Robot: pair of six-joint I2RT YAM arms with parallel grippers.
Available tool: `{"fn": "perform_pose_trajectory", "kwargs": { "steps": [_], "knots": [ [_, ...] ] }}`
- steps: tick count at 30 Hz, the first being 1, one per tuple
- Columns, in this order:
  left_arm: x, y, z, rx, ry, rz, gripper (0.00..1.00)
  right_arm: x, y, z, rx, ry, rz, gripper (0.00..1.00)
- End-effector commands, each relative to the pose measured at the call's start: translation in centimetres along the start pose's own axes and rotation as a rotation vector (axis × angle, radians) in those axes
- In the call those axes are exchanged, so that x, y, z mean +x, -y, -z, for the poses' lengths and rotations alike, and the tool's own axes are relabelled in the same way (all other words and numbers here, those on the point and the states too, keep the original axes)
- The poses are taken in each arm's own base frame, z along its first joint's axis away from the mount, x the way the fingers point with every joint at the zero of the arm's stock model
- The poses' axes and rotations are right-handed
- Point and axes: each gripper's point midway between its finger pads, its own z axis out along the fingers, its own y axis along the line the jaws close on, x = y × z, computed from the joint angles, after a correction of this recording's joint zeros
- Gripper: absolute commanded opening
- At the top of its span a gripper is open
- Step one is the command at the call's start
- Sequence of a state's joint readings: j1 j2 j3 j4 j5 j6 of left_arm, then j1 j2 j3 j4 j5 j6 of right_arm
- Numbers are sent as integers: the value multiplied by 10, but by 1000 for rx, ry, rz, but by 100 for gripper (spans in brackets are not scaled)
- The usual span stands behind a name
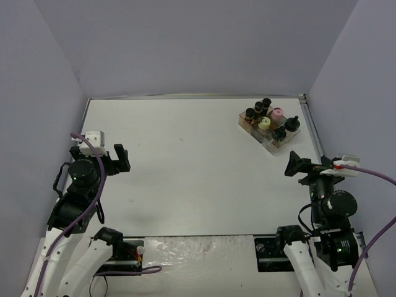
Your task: Organize the condiment bottles
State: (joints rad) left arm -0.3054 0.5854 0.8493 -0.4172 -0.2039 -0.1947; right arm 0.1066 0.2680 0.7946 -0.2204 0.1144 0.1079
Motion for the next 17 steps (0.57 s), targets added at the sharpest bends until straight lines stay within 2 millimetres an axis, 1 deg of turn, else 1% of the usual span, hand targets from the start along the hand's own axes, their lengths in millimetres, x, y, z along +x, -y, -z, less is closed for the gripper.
{"fn": "perform_pose_trajectory", "kwargs": {
  "steps": [1,5,17],
  "knots": [
    [-17,5,-14,9,64,23,97,-11,2,-2,13,65,-5,100],
    [-15,4,-19,3,44,12,97,-10,5,-3,28,69,-10,100],
    [-12,7,-20,17,34,8,97,-9,2,-5,15,68,-9,100]
  ]
}}
